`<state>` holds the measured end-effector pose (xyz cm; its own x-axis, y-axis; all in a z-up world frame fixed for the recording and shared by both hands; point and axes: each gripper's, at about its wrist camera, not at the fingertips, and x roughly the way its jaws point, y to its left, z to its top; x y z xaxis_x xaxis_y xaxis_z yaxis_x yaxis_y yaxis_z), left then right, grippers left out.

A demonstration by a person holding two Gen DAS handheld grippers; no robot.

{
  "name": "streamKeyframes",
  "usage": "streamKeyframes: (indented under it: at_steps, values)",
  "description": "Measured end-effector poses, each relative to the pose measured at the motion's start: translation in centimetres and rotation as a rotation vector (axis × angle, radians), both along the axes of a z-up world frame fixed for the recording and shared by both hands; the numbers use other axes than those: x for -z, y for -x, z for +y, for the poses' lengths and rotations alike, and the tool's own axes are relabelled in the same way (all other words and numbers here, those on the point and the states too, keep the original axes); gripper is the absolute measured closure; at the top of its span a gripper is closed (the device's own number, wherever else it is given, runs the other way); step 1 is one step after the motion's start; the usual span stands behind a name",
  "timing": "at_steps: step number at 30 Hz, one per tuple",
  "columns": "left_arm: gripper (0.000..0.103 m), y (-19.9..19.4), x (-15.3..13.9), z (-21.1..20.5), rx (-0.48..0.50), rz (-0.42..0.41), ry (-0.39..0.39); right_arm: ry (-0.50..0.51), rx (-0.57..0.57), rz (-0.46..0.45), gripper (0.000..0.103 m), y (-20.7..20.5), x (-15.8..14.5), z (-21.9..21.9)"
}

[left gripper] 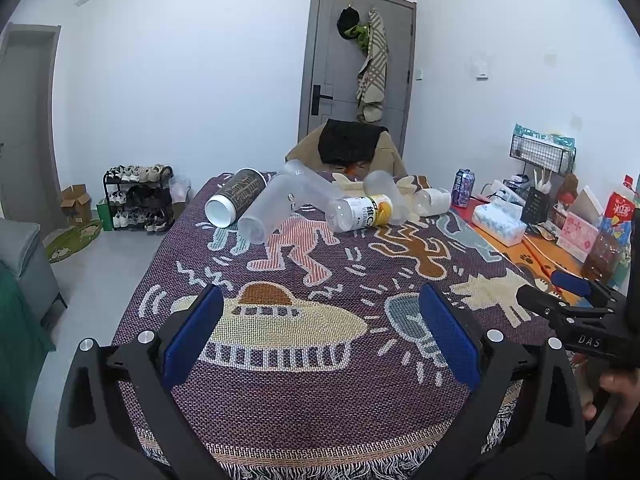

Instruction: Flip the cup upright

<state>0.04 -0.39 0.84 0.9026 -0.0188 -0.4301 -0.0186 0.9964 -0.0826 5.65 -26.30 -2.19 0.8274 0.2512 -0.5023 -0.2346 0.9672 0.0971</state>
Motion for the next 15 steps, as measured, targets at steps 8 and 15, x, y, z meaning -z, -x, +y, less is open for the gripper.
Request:
streamKeyframes:
  at_steps: [8,15]
  values:
    - [0.006,0.01,0.23,-0.01,0.008,-0.005,0.003,0.002,0.007,0.008,0.007,-0.04,0.19,-0.09]
    - [0.006,0.00,0.28,-0.02,0.010,-0.011,0.007,0.006,0.001,0.006,0.007,-0.05,0.07,0.16]
